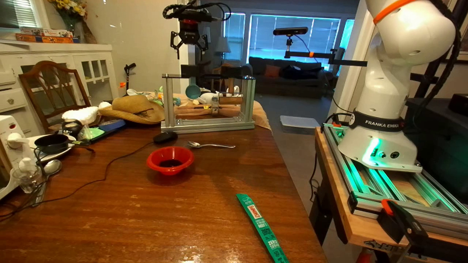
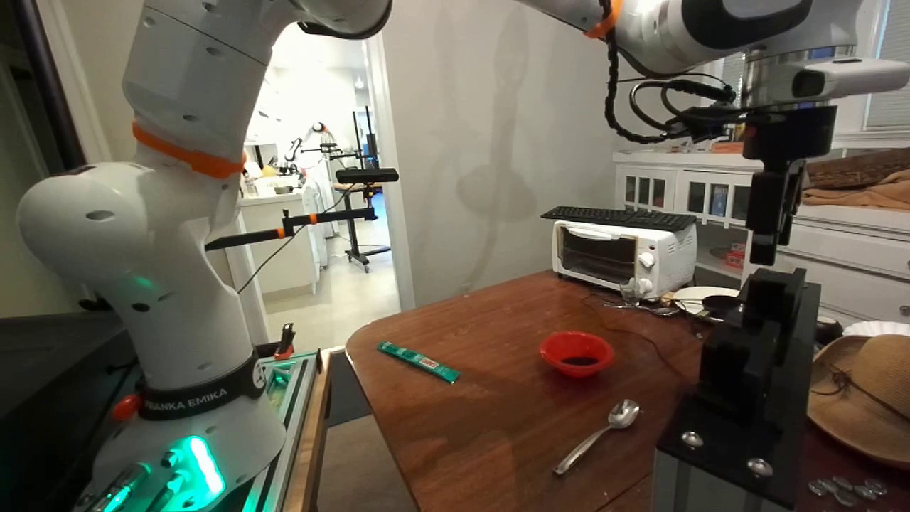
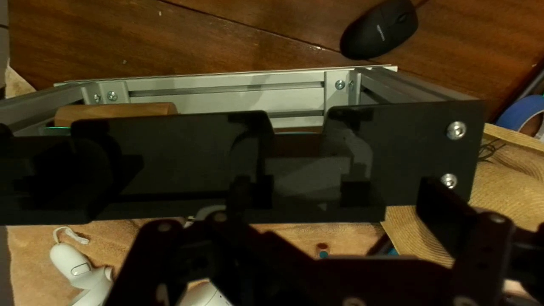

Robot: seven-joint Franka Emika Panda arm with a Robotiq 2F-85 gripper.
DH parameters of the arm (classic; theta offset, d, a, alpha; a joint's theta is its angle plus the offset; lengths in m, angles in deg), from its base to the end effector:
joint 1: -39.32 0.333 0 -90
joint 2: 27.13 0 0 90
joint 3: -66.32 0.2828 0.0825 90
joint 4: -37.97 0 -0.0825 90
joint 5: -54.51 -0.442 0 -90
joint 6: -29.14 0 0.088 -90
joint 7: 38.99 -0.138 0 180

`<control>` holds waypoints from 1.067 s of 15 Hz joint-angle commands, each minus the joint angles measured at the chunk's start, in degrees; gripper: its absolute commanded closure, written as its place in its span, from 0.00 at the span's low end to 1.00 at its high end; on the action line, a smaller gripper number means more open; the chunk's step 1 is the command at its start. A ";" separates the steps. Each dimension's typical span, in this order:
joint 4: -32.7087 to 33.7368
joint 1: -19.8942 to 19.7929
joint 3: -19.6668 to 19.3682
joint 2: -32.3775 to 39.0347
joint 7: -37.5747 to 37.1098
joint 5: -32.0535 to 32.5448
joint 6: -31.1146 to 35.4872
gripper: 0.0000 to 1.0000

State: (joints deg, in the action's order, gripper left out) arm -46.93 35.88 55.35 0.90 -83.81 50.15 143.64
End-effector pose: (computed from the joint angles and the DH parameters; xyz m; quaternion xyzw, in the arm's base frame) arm 0.7188 -0.1624 0.3174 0.8675 -0.4970 0.0202 0.0045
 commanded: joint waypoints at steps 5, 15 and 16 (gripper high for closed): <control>-15.56 3.11 1.73 -10.25 6.26 8.95 5.40 0.00; -25.15 3.87 5.13 -15.78 17.02 9.11 7.74 0.00; -25.02 3.87 5.16 -15.79 16.96 9.10 7.74 0.00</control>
State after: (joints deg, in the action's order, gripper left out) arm -72.05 40.08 60.17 -14.89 -66.83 59.19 151.53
